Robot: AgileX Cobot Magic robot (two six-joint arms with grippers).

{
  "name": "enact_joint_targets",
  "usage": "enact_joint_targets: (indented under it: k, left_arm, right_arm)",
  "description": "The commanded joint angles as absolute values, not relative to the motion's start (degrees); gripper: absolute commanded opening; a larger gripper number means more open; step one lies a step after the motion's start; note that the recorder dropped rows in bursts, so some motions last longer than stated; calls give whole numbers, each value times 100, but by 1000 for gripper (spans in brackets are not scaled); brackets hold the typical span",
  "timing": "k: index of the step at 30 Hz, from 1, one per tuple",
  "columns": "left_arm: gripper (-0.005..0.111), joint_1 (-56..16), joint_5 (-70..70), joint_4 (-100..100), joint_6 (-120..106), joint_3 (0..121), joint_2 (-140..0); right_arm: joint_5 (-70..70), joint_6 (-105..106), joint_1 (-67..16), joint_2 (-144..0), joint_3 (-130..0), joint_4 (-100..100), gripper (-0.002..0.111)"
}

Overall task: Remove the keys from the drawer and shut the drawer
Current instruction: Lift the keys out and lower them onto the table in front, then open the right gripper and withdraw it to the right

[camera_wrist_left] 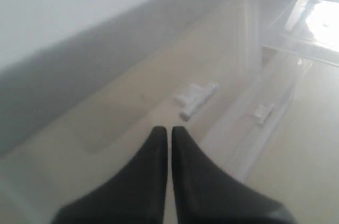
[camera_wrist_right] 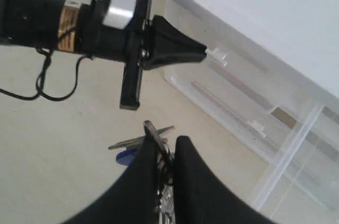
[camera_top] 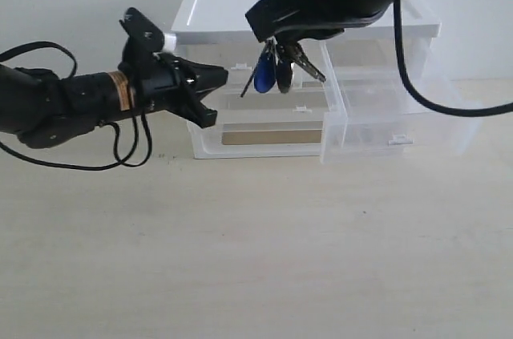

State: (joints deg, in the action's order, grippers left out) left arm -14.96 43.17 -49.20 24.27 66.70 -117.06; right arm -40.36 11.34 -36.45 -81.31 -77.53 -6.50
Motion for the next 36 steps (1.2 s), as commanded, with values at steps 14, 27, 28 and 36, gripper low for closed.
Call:
enact_joint_targets:
  k: [14, 27, 28, 36]
  left_arm:
    - [4, -294, 6757, -3331, 2442, 4865, -9832]
    - [4, -294, 6769, -3320, 2442, 4865, -9832]
    - [4, -294, 6769, -3320, 2442, 4865, -9832]
    - [4, -294, 6769, -3320, 2486, 4865, -9832]
  right_arm:
    - [-3656, 1305, -3666, -9679, -7649, -910, 0]
    - [-3117, 1094, -3655, -9778, -7649, 30, 28]
    - [-3069, 1094, -3655, -9778, -7649, 134, 35]
    - [-2871, 538, -3668, -9778, -7649, 520, 42]
